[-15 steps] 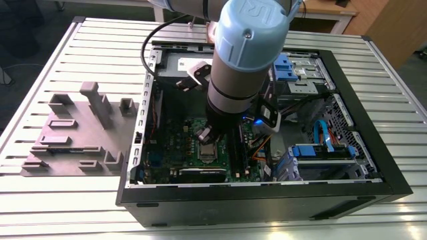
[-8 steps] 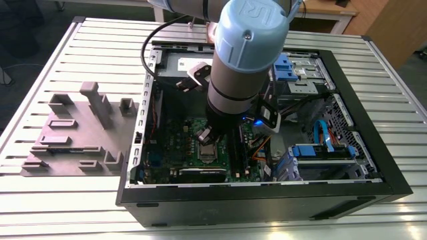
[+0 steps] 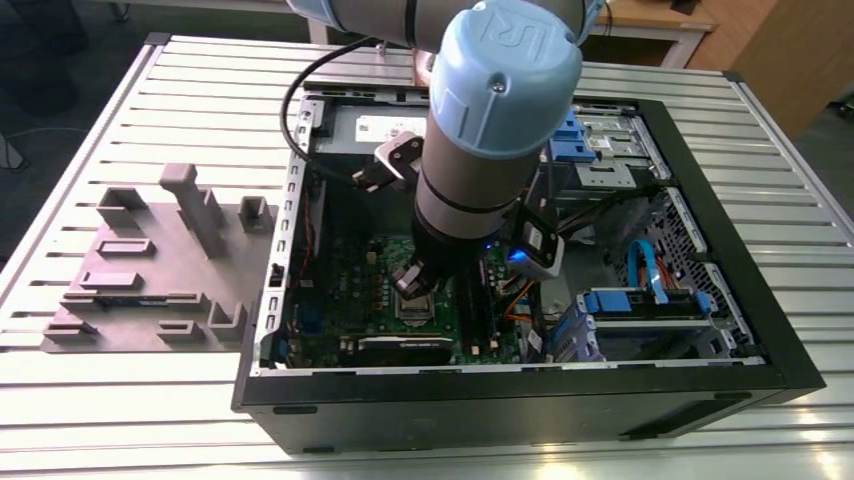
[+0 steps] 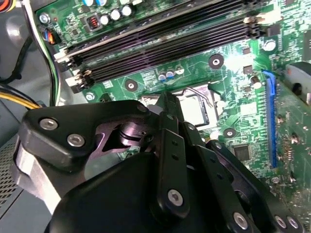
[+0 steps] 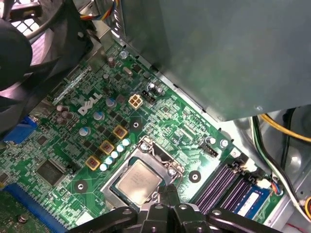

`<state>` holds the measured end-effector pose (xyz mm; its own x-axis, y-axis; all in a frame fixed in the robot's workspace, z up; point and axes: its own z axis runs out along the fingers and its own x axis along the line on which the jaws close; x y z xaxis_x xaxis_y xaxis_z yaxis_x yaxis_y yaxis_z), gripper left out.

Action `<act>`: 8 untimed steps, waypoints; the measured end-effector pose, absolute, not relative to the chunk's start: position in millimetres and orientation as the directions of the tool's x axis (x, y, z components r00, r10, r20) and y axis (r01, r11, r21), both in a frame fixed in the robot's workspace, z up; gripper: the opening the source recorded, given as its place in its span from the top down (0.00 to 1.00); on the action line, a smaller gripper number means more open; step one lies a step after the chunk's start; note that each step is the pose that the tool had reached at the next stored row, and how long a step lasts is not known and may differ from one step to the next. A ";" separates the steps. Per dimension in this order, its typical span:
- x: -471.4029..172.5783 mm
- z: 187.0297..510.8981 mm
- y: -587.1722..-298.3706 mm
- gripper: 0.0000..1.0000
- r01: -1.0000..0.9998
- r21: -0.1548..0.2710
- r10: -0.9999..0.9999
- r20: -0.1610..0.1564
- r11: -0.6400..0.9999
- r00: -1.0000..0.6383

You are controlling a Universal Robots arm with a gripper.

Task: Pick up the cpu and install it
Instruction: 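Install the first cpu locking lever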

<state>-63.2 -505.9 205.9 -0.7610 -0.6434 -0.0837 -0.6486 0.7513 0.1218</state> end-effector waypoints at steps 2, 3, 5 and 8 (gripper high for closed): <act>-63.0 205.4 -506.2 0.90 -0.641 0.122 -0.636 -0.084 0.758 -0.767; -62.9 205.2 -506.3 0.90 -0.638 0.121 -0.633 -0.083 0.760 -0.770; -62.6 204.6 -506.6 0.90 -0.632 0.121 -0.626 -0.083 0.766 -0.775; -62.6 202.7 -507.1 0.90 -0.624 0.121 -0.619 -0.083 0.772 -0.781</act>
